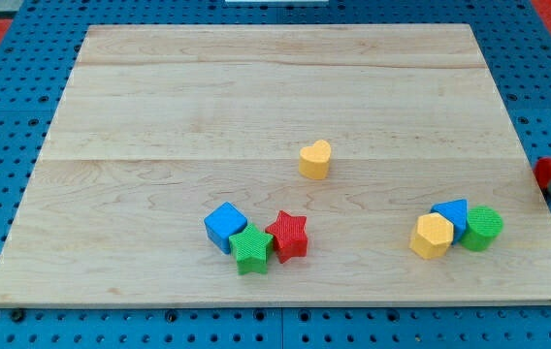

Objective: Push the heart towards top center

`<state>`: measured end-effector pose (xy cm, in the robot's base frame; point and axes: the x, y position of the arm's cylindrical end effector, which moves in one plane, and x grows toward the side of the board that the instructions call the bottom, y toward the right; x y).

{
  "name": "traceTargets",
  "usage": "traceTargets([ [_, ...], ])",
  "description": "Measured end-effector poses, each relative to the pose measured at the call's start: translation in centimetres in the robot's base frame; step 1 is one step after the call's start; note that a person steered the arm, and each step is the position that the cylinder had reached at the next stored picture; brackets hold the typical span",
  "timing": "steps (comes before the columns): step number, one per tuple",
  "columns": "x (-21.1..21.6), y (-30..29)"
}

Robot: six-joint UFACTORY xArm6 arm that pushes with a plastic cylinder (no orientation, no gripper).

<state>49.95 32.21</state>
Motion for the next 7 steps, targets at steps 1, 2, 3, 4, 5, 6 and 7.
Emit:
traceTargets([
  [1,-0.7,0.5],
  [2,-2.3,0.5],
  [3,-2.3,-6.2],
  [4,-1.7,-15.6],
  [5,-1.9,-23.2],
  [6,-4.3,-27.1],
  [7,-7.6,-31.3],
])
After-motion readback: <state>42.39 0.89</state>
